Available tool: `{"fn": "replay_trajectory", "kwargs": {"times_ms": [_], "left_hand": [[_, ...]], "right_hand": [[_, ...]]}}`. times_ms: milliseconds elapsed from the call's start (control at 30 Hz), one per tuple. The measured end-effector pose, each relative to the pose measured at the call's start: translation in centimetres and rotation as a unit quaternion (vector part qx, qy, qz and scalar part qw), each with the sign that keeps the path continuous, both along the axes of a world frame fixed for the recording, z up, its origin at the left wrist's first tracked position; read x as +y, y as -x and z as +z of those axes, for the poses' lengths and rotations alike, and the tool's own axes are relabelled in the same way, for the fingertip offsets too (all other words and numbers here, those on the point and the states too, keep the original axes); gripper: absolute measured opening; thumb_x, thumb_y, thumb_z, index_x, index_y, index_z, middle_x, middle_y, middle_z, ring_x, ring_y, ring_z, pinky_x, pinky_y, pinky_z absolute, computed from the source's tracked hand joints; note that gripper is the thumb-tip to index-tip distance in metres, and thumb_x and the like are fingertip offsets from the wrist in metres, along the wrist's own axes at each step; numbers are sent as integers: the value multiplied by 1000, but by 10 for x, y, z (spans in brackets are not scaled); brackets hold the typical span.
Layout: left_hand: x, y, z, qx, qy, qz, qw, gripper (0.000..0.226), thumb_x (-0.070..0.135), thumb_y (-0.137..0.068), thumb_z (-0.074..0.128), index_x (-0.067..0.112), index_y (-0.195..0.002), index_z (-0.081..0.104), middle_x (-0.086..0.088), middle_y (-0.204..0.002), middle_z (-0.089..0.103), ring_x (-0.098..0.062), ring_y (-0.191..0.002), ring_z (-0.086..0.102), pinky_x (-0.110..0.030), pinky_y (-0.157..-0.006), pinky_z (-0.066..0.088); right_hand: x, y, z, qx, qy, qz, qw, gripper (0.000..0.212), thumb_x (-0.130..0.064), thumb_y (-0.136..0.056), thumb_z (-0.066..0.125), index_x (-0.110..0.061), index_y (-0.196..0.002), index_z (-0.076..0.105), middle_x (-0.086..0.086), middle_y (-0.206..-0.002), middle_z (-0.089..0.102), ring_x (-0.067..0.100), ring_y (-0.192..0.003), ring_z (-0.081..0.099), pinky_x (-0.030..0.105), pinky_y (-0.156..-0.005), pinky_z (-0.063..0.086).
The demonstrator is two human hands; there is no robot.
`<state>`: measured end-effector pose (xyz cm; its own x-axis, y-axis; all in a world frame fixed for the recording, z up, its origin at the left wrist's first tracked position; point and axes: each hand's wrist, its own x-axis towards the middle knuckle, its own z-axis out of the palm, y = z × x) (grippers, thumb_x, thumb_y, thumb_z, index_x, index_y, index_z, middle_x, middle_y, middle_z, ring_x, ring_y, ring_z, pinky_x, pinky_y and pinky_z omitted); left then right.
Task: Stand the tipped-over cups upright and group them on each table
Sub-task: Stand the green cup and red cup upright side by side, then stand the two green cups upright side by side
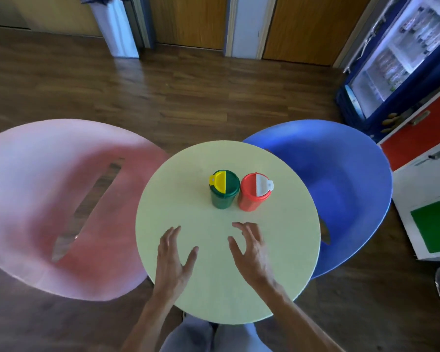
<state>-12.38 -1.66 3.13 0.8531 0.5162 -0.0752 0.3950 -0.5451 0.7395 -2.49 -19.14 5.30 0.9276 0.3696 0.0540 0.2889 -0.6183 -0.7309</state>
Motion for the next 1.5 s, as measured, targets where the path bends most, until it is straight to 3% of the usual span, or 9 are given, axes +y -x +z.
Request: {"fn": "replay_trajectory", "kwargs": {"times_ms": [100, 267, 367, 533, 667, 900, 1033, 1300, 1500], "left_hand": [[5, 37, -7, 25, -27, 52, 998, 60, 49, -89, 49, 18, -138, 36, -8, -141, 41, -26, -131, 40, -45, -105, 41], [15, 100, -9, 58, -15, 237, 970, 49, 31, -90, 59, 12, -133, 45, -12, -135, 48, -31, -125, 46, -46, -102, 42], [2, 147, -8, 56, -12, 358, 932, 47, 30, -89, 60, 11, -131, 49, -13, -133, 50, -32, -123, 46, -46, -103, 40], [-51, 231, 4, 54, -12, 544, 837, 43, 32, -88, 58, 16, -127, 50, -9, -131, 48, -29, -119, 47, -46, -101, 42], [-119, 313, 4, 78, -4, 683, 726, 43, 32, -88, 60, 15, -127, 52, -11, -131, 49, -33, -117, 49, -47, -97, 44], [-289, 419, 6, 86, -26, 861, 501, 42, 28, -84, 64, 19, -124, 53, -6, -123, 53, -31, -111, 51, -47, -95, 46], [-396, 450, 0, 84, -31, 912, 401, 41, 22, -83, 64, 13, -122, 55, -10, -123, 55, -34, -113, 53, -46, -94, 45], [-545, 467, 0, 128, -36, 961, 243, 47, 17, -74, 72, 13, -117, 56, -13, -117, 58, -37, -104, 57, -46, -81, 52], [-601, 461, 0, 174, -38, 968, 179, 64, 12, -65, 77, 12, -124, 52, -15, -130, 50, -35, -116, 50, -48, -92, 47]], "right_hand": [[27, 13, -1, 2, 21, 98, 995, 31, -26, -90, 61, -16, -119, 60, 4, -112, 60, 22, -105, 59, 40, -92, 51], [77, 29, -1, 22, 77, 288, 954, 41, -38, -91, 51, -18, -127, 56, 7, -122, 55, 26, -114, 55, 39, -100, 46], [105, 52, -1, 32, 116, 399, 909, 42, -37, -93, 51, -19, -131, 52, 7, -130, 50, 27, -120, 50, 42, -102, 45], [141, 127, 0, 12, 123, 552, 825, 45, -35, -91, 53, -10, -128, 55, 12, -126, 53, 32, -119, 51, 45, -102, 44], [142, 216, 7, -27, 128, 683, 718, 38, -33, -94, 55, -19, -130, 54, 7, -130, 52, 23, -123, 48, 36, -107, 37], [68, 396, 11, -62, 104, 866, 485, 50, -48, -86, 46, -16, -122, 59, 7, -118, 61, 24, -114, 54, 32, -102, 39], [-18, 482, 20, -63, 60, 924, 372, 36, -26, -88, 64, -11, -120, 61, 10, -114, 60, 26, -112, 55, 34, -103, 41], [-158, 575, 22, -128, 88, 974, 163, 43, -24, -92, 61, -11, -132, 51, 15, -126, 53, 30, -119, 51, 37, -101, 40], [-218, 609, 10, -181, 135, 973, 50, 53, -29, -93, 59, -14, -140, 41, 15, -137, 42, 33, -126, 46, 38, -101, 40]]}}
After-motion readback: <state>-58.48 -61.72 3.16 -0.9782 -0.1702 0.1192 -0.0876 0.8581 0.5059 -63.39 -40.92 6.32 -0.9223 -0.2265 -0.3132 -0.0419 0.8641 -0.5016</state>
